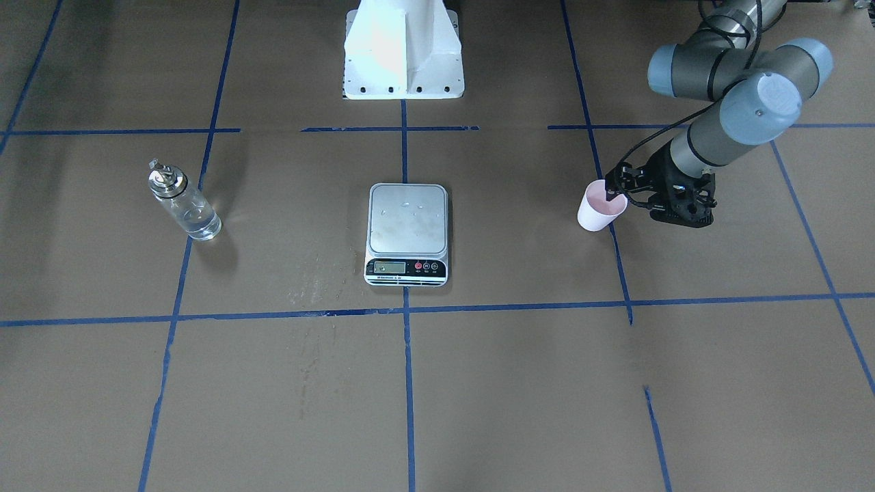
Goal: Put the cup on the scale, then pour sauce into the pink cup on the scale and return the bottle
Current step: 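Reach the left gripper down to the pink cup and grasp it, then carry the pink cup with the left gripper onto the scale and lower it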
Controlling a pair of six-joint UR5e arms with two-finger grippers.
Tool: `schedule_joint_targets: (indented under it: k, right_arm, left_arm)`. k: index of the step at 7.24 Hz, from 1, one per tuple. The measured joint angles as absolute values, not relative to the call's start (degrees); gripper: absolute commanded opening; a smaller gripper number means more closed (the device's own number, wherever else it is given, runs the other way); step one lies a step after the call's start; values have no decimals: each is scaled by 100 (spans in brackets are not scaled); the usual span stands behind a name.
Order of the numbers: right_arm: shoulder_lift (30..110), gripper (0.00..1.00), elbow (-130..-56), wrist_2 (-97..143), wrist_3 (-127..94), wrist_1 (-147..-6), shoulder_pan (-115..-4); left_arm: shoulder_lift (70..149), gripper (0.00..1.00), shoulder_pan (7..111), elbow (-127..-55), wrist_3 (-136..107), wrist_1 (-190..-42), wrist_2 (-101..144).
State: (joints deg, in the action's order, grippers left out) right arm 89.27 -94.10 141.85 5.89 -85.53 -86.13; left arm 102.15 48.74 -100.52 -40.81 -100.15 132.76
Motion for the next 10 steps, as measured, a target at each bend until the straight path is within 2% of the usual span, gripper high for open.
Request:
schedule_joint_targets:
  k: [4, 6, 8, 10]
  right_arm:
    - [8968, 100, -9443, 14202, 589, -8543, -8613]
    - [8965, 100, -9471, 14245, 577, -8501, -8613]
    - [8955, 100, -9488, 14397, 548, -8309, -8606]
    - [8949, 100, -9492, 14442, 526, -8203, -8599]
  left_arm:
    - [10260, 0, 4771, -10115, -4207, -9965, 12865]
    - [10481, 0, 4765, -10477, -4708, -9648, 12862]
    - [11278, 0, 4710, -10716, -5894, -9086, 12838]
    - [12144, 0, 4213, -10595, -6861, -8872, 12536]
